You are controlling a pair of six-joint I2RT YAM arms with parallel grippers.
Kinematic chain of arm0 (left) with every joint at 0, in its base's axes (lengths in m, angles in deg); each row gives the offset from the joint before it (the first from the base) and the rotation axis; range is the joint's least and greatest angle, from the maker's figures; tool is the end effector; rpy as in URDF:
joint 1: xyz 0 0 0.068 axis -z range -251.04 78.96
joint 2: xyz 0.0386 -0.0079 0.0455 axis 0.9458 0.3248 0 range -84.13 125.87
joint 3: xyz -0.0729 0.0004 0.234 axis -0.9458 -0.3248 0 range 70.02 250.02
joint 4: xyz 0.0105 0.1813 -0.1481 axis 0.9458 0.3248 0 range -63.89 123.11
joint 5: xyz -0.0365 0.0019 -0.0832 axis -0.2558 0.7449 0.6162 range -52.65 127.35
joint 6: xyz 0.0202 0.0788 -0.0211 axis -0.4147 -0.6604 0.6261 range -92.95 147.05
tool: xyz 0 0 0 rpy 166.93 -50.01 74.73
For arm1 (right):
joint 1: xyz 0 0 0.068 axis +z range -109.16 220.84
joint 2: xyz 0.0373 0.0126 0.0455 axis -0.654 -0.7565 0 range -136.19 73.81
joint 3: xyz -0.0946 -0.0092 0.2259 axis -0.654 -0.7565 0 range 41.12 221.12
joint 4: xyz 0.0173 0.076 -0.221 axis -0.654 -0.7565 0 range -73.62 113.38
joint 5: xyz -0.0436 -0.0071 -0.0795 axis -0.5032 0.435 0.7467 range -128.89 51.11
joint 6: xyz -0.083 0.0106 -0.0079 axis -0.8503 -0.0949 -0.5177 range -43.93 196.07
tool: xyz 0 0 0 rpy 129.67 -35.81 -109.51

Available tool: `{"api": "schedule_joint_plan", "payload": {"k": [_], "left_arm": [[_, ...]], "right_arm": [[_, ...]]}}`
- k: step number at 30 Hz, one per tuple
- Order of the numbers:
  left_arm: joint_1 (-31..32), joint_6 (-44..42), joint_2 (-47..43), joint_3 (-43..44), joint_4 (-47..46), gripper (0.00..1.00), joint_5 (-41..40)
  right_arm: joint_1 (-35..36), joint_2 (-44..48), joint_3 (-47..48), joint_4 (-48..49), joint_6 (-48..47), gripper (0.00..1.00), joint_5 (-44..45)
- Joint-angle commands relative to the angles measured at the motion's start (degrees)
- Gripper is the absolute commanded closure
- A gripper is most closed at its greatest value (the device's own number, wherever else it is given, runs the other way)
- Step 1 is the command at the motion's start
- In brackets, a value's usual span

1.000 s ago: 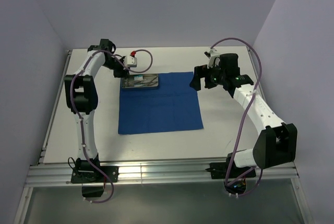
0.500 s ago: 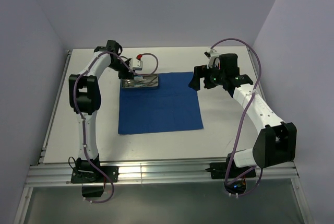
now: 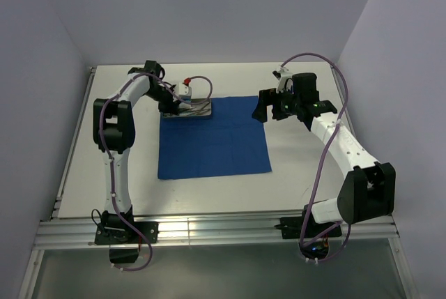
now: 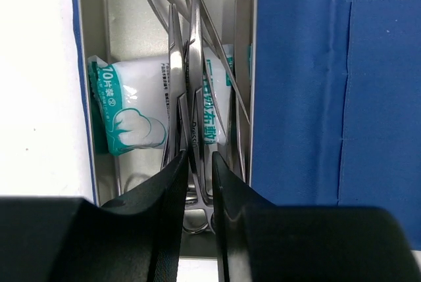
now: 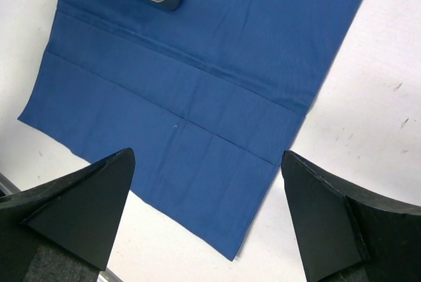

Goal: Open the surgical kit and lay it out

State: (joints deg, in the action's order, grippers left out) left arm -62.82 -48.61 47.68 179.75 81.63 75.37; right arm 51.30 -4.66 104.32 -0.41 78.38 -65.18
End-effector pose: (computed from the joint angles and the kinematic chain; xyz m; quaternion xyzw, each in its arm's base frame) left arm 0.4168 -0.1060 0.1344 0.6544 0.6756 -0.2127 0.2647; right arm 0.2948 0.0876 0.2567 -0.1600 0.8700 0.2505 0.3934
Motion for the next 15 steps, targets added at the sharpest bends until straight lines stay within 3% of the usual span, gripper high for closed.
{"api": "schedule_joint_plan", "payload": {"k": [1,15], "left_arm": [[0.12,1.65,-3.49,0.39,-0.68,0.74,0.12],[1.0,5.25,-1.91,1.89,-2.96,0.77,-1.37]], "right_arm": [[-0.35,-0.27,-0.36,0.59,0.86,0.0,-0.7],[-0.35,-0.8,0.17,0.68,0.95,0.0,-0.52]]}}
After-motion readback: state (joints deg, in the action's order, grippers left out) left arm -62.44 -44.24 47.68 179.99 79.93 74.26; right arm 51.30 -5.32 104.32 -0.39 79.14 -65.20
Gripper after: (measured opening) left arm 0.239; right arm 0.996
